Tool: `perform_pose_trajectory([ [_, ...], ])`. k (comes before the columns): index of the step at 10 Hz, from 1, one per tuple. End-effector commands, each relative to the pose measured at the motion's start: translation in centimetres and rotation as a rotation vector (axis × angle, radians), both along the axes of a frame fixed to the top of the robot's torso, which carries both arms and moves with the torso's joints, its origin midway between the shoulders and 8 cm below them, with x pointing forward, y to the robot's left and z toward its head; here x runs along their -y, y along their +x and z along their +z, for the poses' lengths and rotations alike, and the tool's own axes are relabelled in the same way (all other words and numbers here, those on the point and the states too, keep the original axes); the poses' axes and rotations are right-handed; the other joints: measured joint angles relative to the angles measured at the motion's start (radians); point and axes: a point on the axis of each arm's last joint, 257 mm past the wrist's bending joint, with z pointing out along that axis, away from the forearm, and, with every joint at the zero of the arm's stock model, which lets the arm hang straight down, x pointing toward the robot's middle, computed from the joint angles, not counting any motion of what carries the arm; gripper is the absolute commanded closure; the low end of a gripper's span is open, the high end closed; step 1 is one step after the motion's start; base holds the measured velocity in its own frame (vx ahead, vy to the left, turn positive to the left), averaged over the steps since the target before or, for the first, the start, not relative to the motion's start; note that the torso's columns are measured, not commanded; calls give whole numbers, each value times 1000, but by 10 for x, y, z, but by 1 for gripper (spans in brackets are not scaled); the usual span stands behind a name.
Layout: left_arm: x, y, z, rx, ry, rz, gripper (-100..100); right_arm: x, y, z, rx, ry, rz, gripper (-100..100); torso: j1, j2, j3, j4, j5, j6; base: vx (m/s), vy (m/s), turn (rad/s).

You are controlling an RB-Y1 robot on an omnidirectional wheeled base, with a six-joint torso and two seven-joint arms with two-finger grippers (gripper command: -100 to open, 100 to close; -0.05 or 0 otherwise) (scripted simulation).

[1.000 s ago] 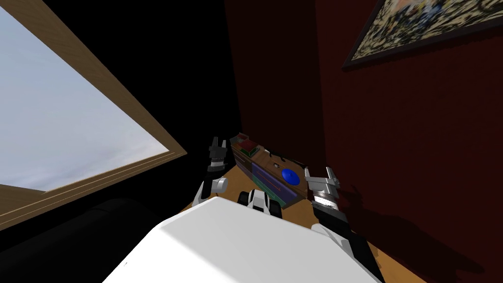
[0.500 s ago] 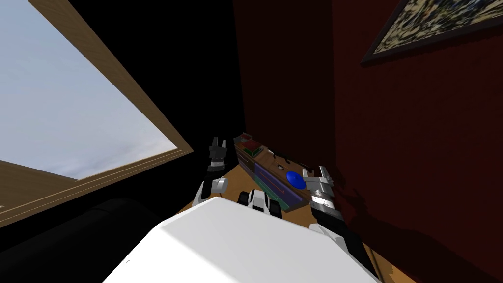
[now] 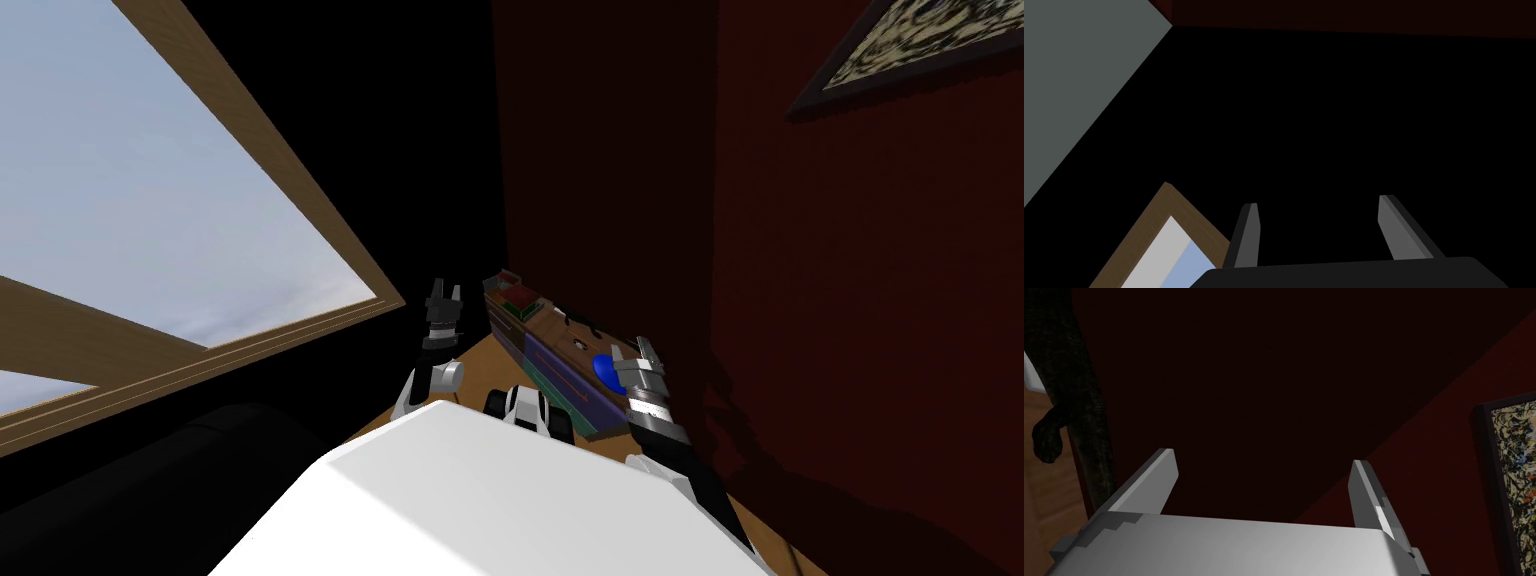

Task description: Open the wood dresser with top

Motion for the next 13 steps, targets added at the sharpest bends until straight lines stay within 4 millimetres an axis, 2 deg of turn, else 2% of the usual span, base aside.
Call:
perform_pose_trajectory([
  [1,0,0,0,0,0,0,0,-10,4,-10,-26,-97,6,-100,0,0,0,0,0,0,10,40,155],
  [3,0,0,0,0,0,0,0,-14,4,-10,-26,-133,10,-100,-1,0,0,0,0,1,8,21,44],
  [6,0,0,0,0,0,0,0,-25,9,-27,-66,-262,19,-100,0,0,0,0,0,0,14,30,155],
  [8,0,0,0,0,0,0,0,-30,9,-27,-65,-310,24,-100,0,0,0,0,0,1,16,24,49],
  [9,0,0,0,0,0,0,0,-34,11,-37,-86,-363,28,-100,-2,1,0,0,0,1,16,31,224],
  [11,0,0,0,0,0,0,0,-38,11,-37,-85,-406,33,-100,-1,0,0,0,0,1,11,18,40],
  [12,0,0,0,0,0,0,0,-42,13,-48,-106,-464,39,-100,-1,1,0,0,0,1,14,28,207],
  [13,0,0,0,0,0,0,0,-45,13,-48,-105,-494,42,-100,0,0,0,0,0,0,21,24,115],
])
